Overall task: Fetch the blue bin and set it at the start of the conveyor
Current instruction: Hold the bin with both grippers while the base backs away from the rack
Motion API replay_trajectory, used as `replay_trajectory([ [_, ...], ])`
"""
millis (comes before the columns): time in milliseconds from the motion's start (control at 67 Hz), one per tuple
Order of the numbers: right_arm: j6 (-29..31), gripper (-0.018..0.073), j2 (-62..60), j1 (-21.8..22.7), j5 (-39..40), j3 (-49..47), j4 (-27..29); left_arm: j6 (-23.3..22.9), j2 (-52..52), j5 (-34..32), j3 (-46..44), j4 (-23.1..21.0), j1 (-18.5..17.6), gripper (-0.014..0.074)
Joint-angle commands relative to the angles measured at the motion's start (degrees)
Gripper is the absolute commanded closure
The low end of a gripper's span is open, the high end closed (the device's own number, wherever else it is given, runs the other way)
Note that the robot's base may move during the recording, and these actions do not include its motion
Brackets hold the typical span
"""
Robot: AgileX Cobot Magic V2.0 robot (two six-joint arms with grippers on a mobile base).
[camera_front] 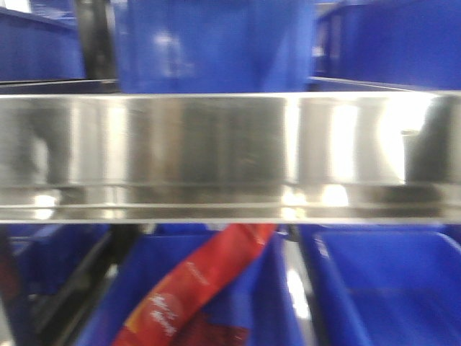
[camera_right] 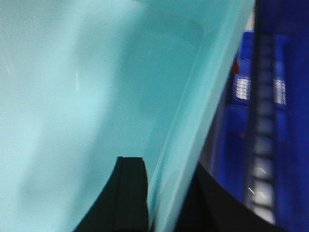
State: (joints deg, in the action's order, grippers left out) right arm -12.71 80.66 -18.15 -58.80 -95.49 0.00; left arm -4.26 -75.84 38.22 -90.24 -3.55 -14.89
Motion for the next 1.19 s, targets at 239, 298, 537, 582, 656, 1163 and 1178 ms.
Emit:
replay_trajectory([
  [239,1.47,0.0711,-0.62,0.32,1.49,-0.50,-0.73,-0.88,0.84,-3.78,-0.92,-2.17,-0.29,0.0708],
  [298,1.47,0.0711,-0.62,0.32,1.49,-0.50,-0.73,-0.88,0.84,-3.78,-0.92,-2.17,-0.29,0.0708],
  [537,1.47,0.0711,-0.62,0.32,1.49,-0.50,-0.73,-0.88,0.84,-3.78,-0.92,-2.17,-0.29,0.0708],
  [582,1.47,0.0711,-0.62,0.32,1.49,-0.50,-0.73,-0.88,0.84,-3.78,-0.92,-2.17,-0.29,0.0708],
  [656,1.47,0.0711,-0.62,0.32,1.49,-0.50,-0.73,-0.88,0.84,-3.78,-0.92,-2.17,-0.29,0.0708],
  [1163,1.47,0.0711,-0.62,0.32,1.49,-0.50,-0.73,-0.88,0.84,-3.78,-0.92,-2.17,-0.29,0.0708],
  [1178,1.47,0.0711,-0.62,0.32,1.49,-0.50,-0.73,-0.88,0.84,-3.78,-0.92,-2.17,-0.29,0.0708],
])
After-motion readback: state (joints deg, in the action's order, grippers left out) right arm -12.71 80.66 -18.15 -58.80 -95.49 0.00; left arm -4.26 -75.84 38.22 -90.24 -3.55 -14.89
